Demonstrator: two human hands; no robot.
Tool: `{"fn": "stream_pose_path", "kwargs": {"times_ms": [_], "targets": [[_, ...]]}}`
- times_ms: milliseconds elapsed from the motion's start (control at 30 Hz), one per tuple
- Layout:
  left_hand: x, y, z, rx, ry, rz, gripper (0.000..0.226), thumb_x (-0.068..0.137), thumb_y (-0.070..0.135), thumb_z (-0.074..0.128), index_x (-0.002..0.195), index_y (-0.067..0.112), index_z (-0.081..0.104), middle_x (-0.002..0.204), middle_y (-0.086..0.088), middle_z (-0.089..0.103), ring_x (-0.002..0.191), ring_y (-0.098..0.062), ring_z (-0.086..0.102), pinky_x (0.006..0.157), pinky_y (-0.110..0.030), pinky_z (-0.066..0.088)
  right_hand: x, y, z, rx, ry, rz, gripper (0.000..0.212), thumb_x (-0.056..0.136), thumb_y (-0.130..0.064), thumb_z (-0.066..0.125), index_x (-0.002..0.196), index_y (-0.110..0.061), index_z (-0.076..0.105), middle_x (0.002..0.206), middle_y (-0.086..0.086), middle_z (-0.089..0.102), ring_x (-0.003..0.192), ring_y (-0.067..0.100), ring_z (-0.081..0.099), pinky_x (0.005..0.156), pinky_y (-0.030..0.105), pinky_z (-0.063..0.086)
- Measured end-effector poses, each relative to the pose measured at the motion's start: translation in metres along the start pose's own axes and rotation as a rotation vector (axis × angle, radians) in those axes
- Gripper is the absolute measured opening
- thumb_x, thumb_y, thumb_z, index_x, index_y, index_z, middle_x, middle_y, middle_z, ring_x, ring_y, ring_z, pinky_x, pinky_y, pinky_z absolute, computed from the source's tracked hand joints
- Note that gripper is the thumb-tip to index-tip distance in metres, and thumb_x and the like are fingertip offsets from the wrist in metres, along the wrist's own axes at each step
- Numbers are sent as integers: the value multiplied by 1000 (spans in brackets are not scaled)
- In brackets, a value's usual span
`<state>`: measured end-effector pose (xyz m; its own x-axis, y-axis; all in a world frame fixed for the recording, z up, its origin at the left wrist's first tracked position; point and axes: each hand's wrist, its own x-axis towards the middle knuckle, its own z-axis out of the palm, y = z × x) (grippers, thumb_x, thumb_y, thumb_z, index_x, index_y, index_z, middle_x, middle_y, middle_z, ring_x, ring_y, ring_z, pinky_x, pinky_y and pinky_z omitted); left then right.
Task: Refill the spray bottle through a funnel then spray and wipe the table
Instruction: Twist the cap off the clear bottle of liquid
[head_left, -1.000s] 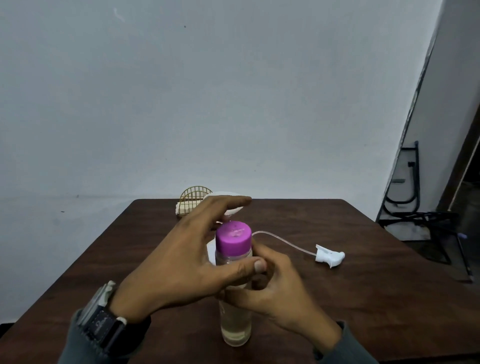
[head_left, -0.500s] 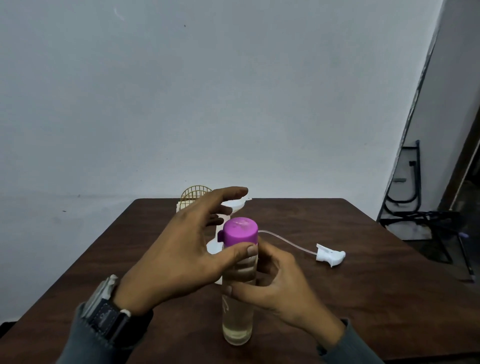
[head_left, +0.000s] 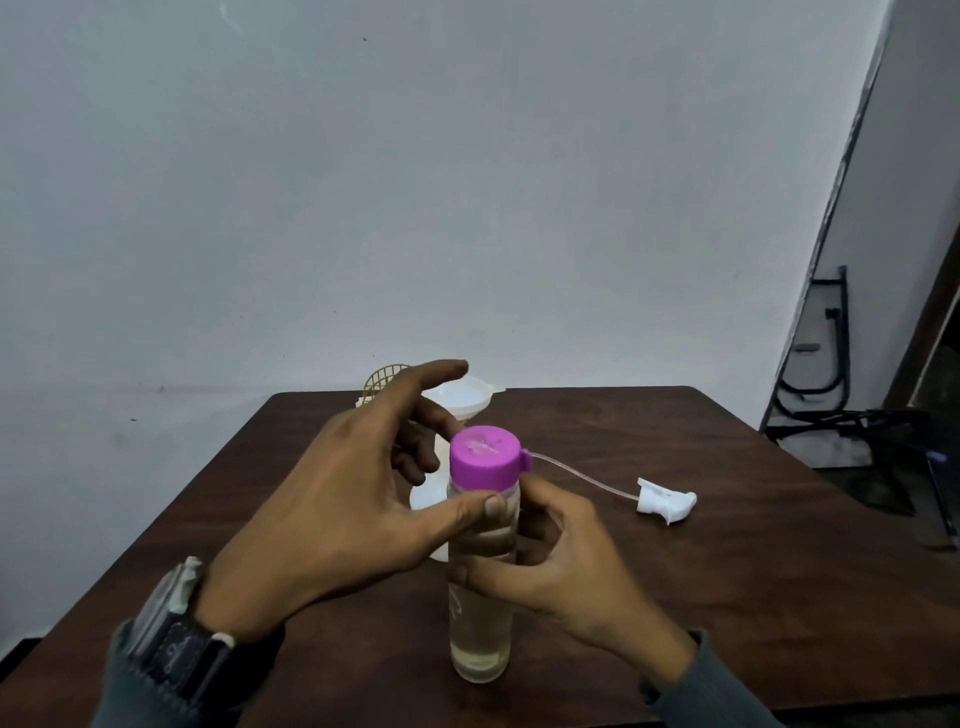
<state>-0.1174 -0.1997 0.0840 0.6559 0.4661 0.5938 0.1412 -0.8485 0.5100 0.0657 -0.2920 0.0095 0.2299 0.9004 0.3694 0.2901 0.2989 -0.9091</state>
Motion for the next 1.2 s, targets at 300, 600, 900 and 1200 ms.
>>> {"fn": "stream_pose_path", "kwargs": {"times_ms": [300, 600, 900, 1200], "targets": [[10, 6, 6, -94, -79, 40, 86, 77, 36, 89, 149, 48, 43, 125, 27, 70, 118, 0, 68, 101, -38, 58, 0, -1, 1, 2, -3, 7, 51, 76, -4, 90, 113, -34, 73, 111, 6, 78, 108, 25, 75, 98, 58, 58], [8, 12, 0, 197, -5, 197, 66, 75, 69, 74, 132, 37, 69, 111, 30, 71, 100, -2, 70, 80, -26, 58, -1, -4, 0, 14, -7, -20, 50, 75, -1, 91, 105, -38, 74, 102, 0, 79, 101, 22, 77, 91, 44, 62], [10, 17, -10, 238, -120, 212, 67, 91, 13, 77, 149, 37, 55, 122, 22, 74, 100, 29, 58, 87, -2, 47, 0, -2, -1, -19, 4, -25, 52, 77, -9, 92, 112, -41, 72, 105, 0, 79, 102, 19, 76, 96, 43, 60], [25, 14, -18, 315, -49, 186, 82, 69, 77, 74, 142, 42, 60, 109, 25, 77, 98, 3, 71, 85, -28, 61, -1, -1, 0, -11, -5, -14, 51, 78, -9, 91, 118, -35, 71, 111, 3, 78, 109, 22, 75, 100, 52, 58]]}}
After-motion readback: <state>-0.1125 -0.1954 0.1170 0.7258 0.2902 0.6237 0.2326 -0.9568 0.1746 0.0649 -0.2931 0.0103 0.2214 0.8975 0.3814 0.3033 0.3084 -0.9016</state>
